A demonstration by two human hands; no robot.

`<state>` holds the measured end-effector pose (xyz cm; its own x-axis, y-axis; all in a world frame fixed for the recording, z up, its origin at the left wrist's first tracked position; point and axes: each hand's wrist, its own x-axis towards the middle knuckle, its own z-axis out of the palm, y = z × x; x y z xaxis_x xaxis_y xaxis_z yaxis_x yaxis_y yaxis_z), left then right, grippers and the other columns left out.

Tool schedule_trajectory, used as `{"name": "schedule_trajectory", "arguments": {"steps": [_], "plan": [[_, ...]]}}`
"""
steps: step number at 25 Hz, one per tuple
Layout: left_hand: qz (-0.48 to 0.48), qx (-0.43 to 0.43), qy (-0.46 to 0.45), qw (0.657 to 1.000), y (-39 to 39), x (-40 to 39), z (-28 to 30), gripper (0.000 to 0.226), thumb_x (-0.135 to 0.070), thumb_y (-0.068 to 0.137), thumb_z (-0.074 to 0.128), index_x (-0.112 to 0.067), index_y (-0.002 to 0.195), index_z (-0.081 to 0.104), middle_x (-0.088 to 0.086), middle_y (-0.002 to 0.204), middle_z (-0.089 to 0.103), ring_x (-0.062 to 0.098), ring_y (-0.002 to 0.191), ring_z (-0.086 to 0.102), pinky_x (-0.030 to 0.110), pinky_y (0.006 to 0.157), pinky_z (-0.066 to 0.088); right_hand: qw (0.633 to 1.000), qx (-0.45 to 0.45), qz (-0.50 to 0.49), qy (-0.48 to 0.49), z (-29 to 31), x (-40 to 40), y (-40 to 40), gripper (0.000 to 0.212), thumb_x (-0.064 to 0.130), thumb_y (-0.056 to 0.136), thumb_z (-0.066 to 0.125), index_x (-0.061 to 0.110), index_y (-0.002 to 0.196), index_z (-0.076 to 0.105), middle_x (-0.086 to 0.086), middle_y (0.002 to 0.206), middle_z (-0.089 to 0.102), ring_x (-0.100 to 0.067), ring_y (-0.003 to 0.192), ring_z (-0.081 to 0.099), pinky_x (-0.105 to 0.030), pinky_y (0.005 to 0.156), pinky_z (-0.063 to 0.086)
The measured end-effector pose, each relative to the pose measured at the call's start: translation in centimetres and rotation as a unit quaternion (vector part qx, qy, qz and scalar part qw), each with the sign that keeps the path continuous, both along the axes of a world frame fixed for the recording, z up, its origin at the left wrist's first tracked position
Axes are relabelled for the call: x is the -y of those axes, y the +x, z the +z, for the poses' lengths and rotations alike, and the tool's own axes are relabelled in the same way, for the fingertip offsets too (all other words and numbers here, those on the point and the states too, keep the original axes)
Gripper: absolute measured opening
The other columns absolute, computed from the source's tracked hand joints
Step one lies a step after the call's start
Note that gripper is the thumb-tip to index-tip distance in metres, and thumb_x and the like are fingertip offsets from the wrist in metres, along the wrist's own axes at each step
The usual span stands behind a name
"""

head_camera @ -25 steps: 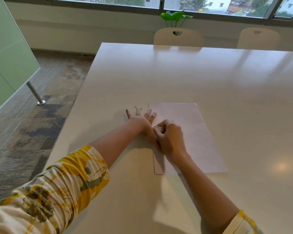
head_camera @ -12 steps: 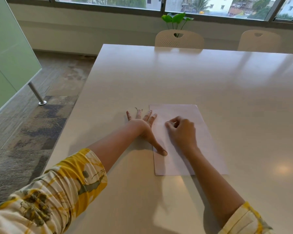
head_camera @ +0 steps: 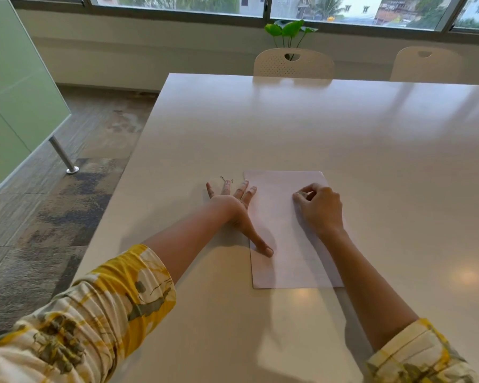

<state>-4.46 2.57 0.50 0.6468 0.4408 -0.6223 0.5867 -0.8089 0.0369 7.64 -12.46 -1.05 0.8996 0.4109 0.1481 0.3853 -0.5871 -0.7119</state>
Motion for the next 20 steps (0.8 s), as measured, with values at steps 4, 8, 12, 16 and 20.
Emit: {"name": "schedule_trajectory", "arguments": {"steps": [4, 8, 12, 16, 20], "plan": [[-0.013, -0.015, 0.018, 1.000, 0.3, 0.1, 0.1, 0.170, -0.102, 0.023, 0.058, -0.031, 0.145, -0.037, -0.008, 0.154, -0.043, 0.034, 0.142, -0.037, 0.078, 0.102, -0.021, 0.982, 0.010, 0.190, 0.002, -1.7, -1.6, -5.8, 0.004, 0.025, 0.092, 0.063, 0.022, 0.091, 0.060, 0.007, 0.068, 0.063, -0.004, 0.058, 0.060, -0.011, 0.050, 0.042], [0.001, -0.013, 0.017, 1.000, 0.2, 0.2, 0.2, 0.172, -0.100, 0.020, 0.061, -0.034, 0.145, -0.038, -0.011, 0.153, -0.044, 0.033, 0.142, -0.038, 0.077, 0.099, -0.026, 0.998, 0.023, 0.053, 0.013, -1.2, 0.7, -1.1, 0.004, 0.019, 0.087, 0.059, 0.017, 0.085, 0.063, -0.002, 0.070, 0.068, -0.023, 0.068, 0.066, -0.032, 0.060, 0.049], [0.012, -0.011, 0.016, 1.000, 0.1, 0.4, 0.6, 0.171, -0.099, 0.022, 0.064, -0.035, 0.144, -0.038, -0.012, 0.153, -0.043, 0.032, 0.143, -0.037, 0.076, 0.098, -0.026, 0.997, 0.028, -0.071, -0.031, 0.0, 3.0, 3.7, 0.011, 0.017, 0.087, 0.059, 0.010, 0.089, 0.066, -0.017, 0.088, 0.071, -0.038, 0.089, 0.065, -0.035, 0.075, 0.047], [0.005, -0.023, 0.034, 0.999, 0.3, 0.4, 0.6, 0.170, -0.099, 0.024, 0.063, -0.033, 0.145, -0.037, -0.009, 0.155, -0.042, 0.034, 0.143, -0.036, 0.076, 0.100, -0.024, 0.997, 0.022, 0.076, 0.020, -1.8, 1.2, -1.7, 0.007, 0.023, 0.087, 0.059, 0.019, 0.082, 0.063, 0.002, 0.068, 0.066, -0.017, 0.063, 0.061, -0.026, 0.055, 0.044], [0.002, -0.025, 0.032, 0.999, 0.3, 0.4, 0.8, 0.173, -0.101, 0.019, 0.061, -0.034, 0.145, -0.038, -0.011, 0.154, -0.042, 0.033, 0.144, -0.035, 0.076, 0.101, -0.024, 0.999, 0.008, -0.052, -0.002, -0.6, 4.8, 3.1, 0.011, 0.022, 0.086, 0.062, 0.013, 0.087, 0.068, -0.005, 0.075, 0.069, -0.029, 0.078, 0.066, -0.027, 0.067, 0.041]]}}
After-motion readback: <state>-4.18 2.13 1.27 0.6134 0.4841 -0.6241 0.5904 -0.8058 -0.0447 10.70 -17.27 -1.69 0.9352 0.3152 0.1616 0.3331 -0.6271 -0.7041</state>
